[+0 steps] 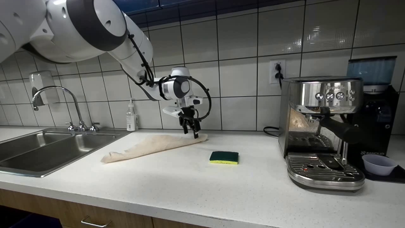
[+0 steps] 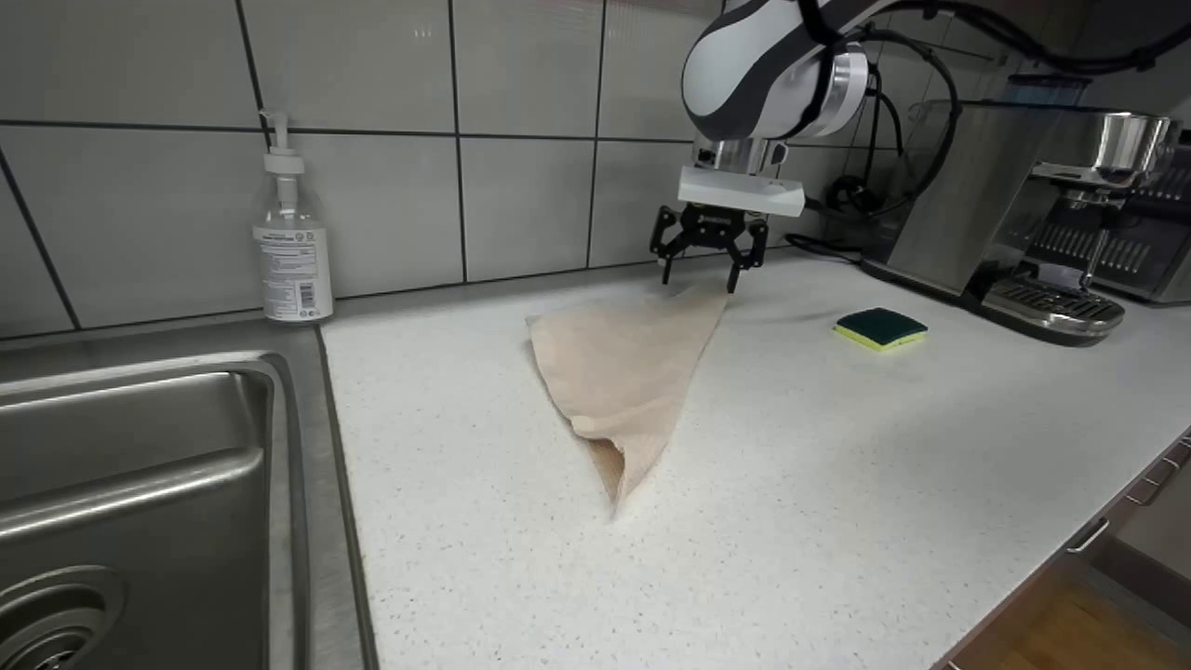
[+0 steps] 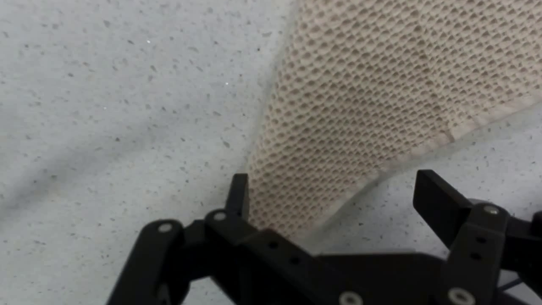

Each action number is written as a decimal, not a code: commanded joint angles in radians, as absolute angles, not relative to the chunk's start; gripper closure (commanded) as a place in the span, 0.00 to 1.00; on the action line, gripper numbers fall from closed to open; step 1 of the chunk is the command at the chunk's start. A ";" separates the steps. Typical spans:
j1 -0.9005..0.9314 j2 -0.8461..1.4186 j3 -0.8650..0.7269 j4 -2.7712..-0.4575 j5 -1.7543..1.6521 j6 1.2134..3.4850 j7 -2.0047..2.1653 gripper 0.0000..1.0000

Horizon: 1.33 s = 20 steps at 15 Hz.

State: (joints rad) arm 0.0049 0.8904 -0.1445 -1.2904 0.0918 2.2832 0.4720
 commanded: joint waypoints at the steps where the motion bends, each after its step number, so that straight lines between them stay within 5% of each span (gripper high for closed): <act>1: -0.002 0.877 -0.155 -1.312 0.097 2.299 0.504 0.00; 20: -0.031 0.933 -0.184 -1.252 0.103 2.277 0.580 0.00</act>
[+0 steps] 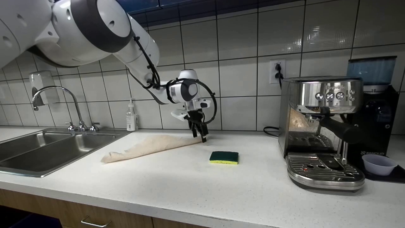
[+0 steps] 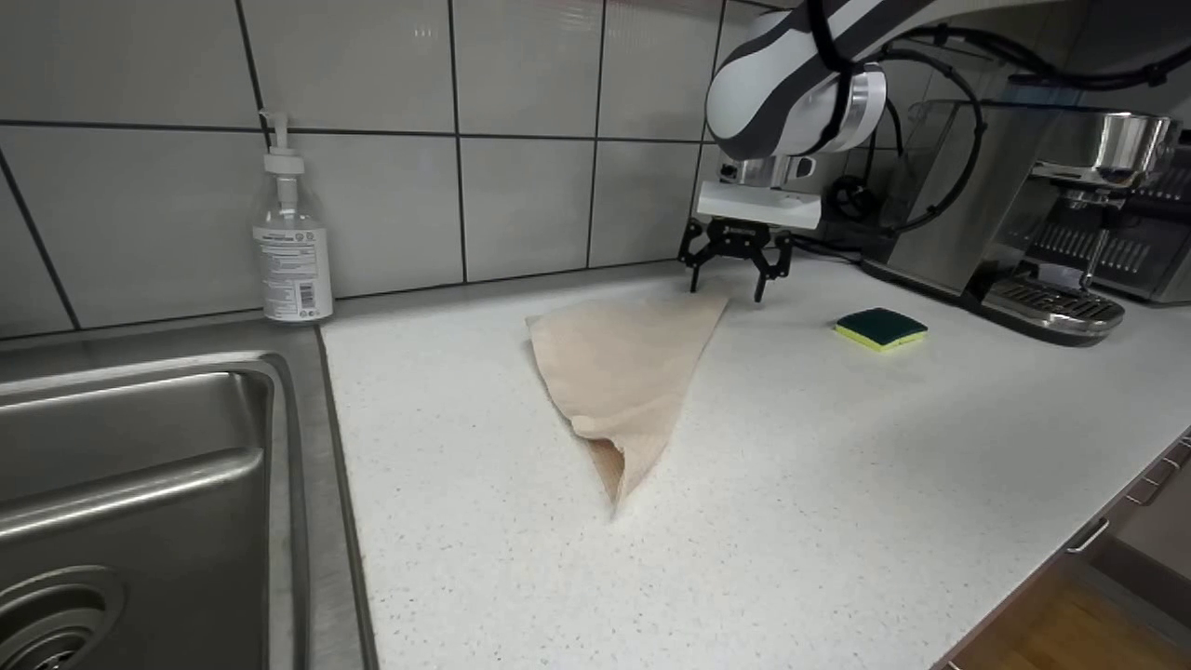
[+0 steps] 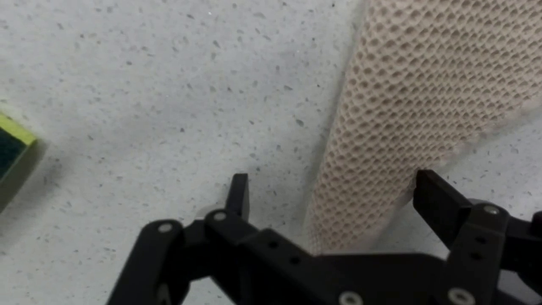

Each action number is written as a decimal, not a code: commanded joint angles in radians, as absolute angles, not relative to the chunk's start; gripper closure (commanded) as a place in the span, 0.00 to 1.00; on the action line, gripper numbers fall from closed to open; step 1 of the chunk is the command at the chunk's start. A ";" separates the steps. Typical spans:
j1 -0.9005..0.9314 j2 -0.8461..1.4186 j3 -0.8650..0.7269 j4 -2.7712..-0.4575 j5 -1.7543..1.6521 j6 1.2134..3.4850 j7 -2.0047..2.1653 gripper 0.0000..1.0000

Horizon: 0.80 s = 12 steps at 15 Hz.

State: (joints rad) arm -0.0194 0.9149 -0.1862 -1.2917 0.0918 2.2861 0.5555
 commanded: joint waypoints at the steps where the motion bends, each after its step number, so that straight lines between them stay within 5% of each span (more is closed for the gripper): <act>1: -0.033 0.935 -0.183 -1.249 0.104 2.277 0.583 0.00; 12: -0.034 0.959 -0.181 -1.207 0.101 2.267 0.594 0.00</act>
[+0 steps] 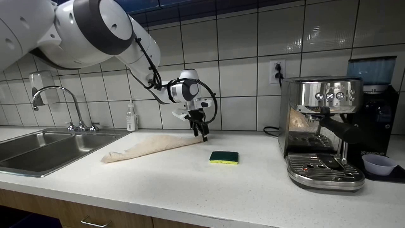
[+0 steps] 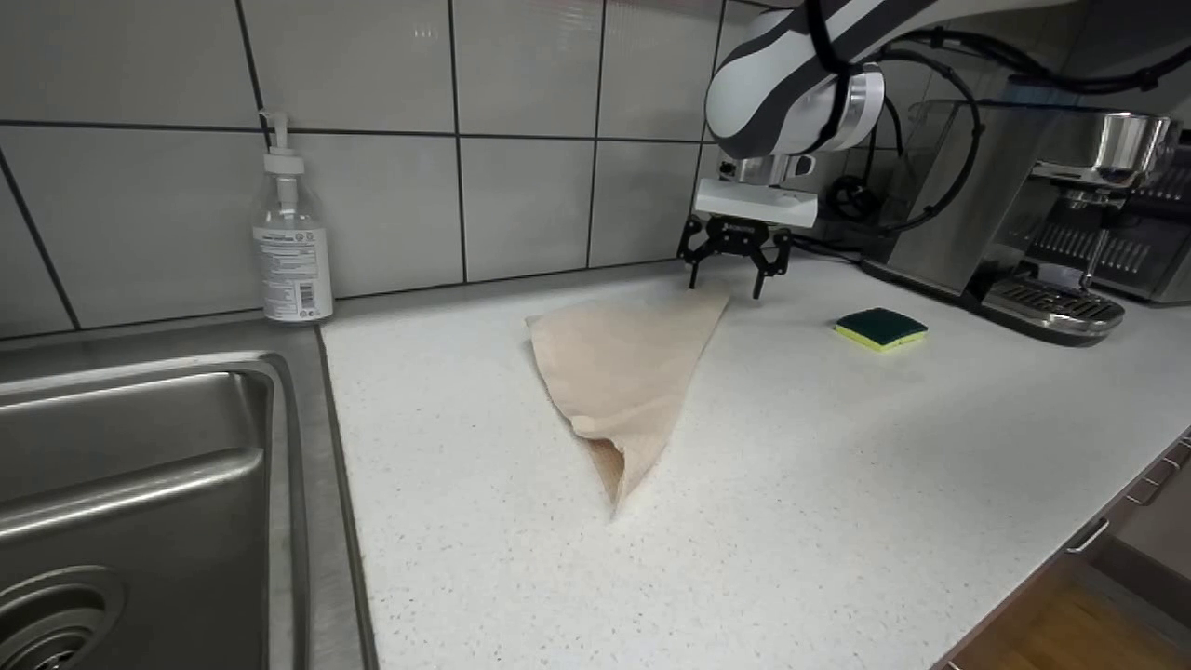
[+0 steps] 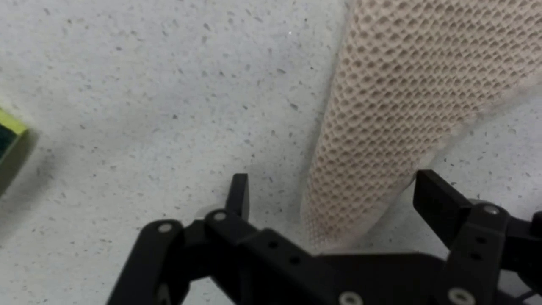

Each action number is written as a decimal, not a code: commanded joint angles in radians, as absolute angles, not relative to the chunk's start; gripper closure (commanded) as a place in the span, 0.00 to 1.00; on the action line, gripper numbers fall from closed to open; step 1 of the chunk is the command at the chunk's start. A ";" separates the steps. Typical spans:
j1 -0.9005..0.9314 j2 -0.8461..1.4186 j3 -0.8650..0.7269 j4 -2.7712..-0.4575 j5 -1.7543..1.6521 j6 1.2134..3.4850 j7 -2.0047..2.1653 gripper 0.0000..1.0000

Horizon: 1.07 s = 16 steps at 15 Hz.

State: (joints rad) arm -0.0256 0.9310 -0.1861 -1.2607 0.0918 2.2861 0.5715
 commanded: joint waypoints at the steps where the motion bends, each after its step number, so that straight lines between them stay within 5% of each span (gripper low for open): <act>1: -0.034 0.964 -0.182 -1.200 0.100 2.267 0.597 0.00; 7: -0.036 0.988 -0.181 -1.165 0.101 2.259 0.610 0.00; 9: -0.038 0.991 -0.179 -1.158 0.102 2.261 0.610 0.28; 16: -0.036 0.989 -0.177 -1.153 0.101 2.267 0.606 0.82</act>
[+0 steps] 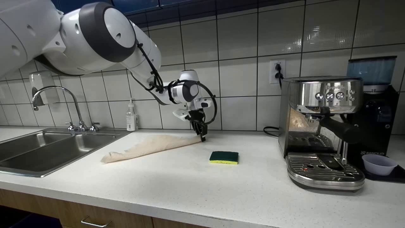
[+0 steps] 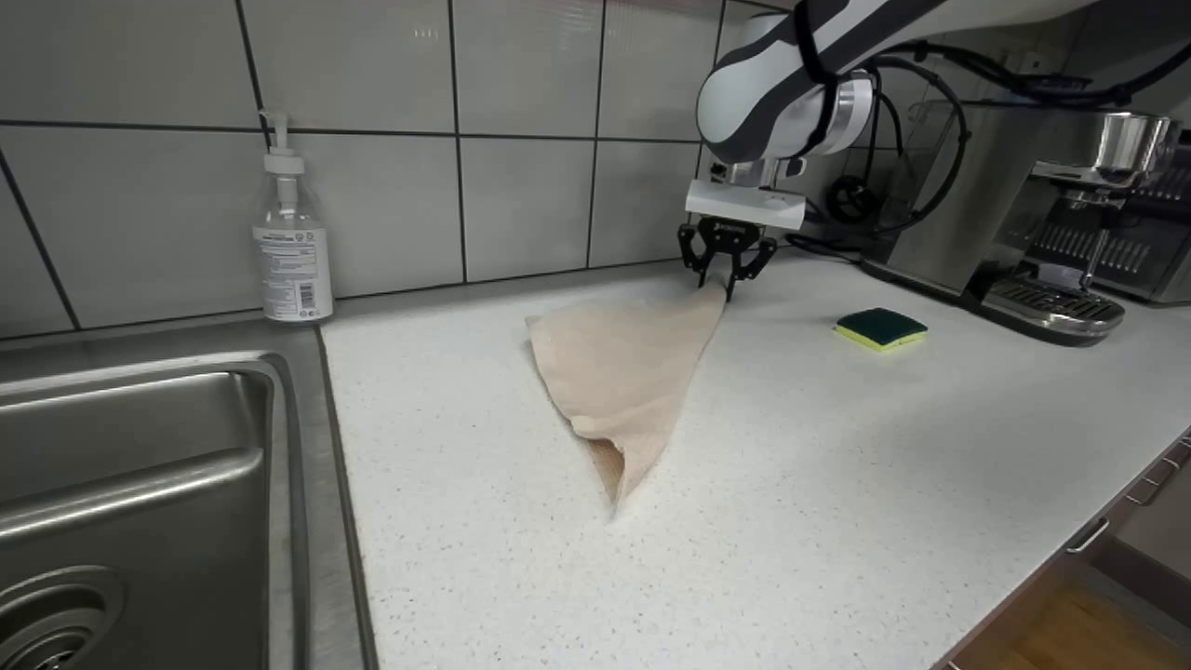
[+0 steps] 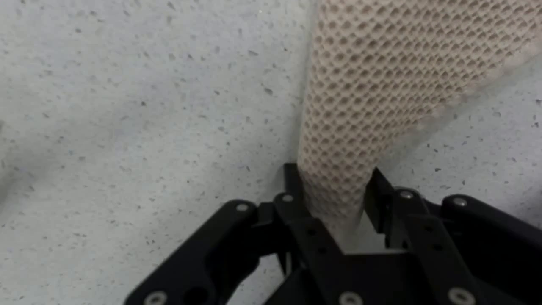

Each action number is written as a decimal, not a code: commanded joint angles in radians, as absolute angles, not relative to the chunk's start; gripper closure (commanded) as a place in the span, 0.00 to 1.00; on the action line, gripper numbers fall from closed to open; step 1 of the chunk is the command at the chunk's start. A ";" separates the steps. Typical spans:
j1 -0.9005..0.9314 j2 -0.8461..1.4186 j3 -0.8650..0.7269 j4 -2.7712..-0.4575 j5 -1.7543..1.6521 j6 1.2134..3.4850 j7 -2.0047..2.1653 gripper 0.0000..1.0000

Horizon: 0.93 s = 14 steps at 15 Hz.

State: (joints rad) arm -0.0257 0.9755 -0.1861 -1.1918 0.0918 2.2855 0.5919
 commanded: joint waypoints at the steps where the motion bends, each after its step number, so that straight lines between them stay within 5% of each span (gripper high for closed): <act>1: -0.036 0.986 -0.176 -1.156 0.101 2.269 0.605 0.88; 3: -0.036 0.979 -0.174 -1.162 0.103 2.272 0.603 1.00; 14: -0.024 0.927 -0.160 -1.215 0.105 2.305 0.590 0.99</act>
State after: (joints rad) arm -0.0222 0.9665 -0.1757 -1.1826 0.0918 2.2941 0.5919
